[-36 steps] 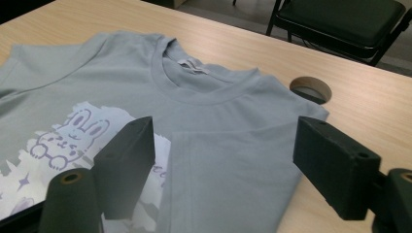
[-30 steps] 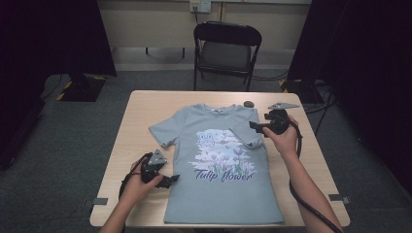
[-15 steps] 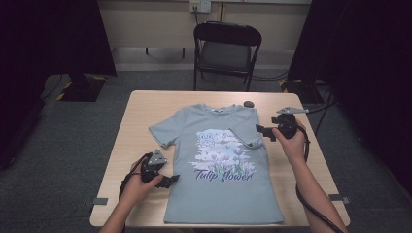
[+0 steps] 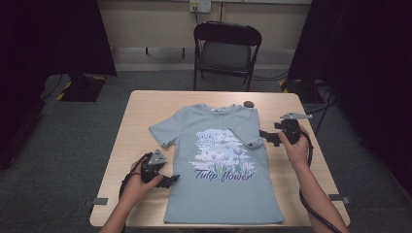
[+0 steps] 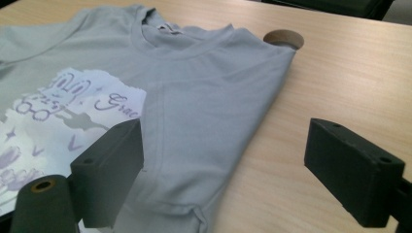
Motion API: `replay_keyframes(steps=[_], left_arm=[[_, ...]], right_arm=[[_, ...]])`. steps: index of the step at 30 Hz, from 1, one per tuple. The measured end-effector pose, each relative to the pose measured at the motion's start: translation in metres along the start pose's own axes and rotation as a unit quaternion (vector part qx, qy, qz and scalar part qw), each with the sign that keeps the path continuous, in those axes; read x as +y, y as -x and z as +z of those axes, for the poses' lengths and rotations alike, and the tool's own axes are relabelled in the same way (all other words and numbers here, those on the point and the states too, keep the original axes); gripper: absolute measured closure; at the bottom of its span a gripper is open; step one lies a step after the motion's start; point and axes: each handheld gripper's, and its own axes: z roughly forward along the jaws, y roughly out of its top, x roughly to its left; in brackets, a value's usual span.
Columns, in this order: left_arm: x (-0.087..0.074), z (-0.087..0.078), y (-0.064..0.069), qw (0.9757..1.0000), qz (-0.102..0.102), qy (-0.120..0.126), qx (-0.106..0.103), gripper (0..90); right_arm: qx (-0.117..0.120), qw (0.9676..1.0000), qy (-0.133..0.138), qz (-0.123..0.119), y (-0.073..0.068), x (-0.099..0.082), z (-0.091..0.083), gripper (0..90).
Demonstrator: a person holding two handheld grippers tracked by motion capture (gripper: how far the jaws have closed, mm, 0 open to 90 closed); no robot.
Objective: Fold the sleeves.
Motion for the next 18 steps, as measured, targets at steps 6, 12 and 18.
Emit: replay_keyframes(steps=[6, 12, 18], left_arm=[[0.000, 0.000, 0.000, 1.0000, 0.001, 0.000, 0.001, 15.1], [0.000, 0.000, 0.000, 1.0000, 0.000, 0.000, 0.000, 15.1], [0.000, 0.000, 0.000, 1.0000, 0.000, 0.000, 0.000, 15.1]], right_arm=[[-0.001, 1.0000, -0.007, 0.004, 0.005, -0.011, -0.001, 13.3], [-0.002, 0.9999, -0.006, 0.008, 0.009, -0.018, -0.004, 13.6], [-0.004, 0.9999, -0.012, 0.006, 0.011, -0.024, -0.006, 13.8]])
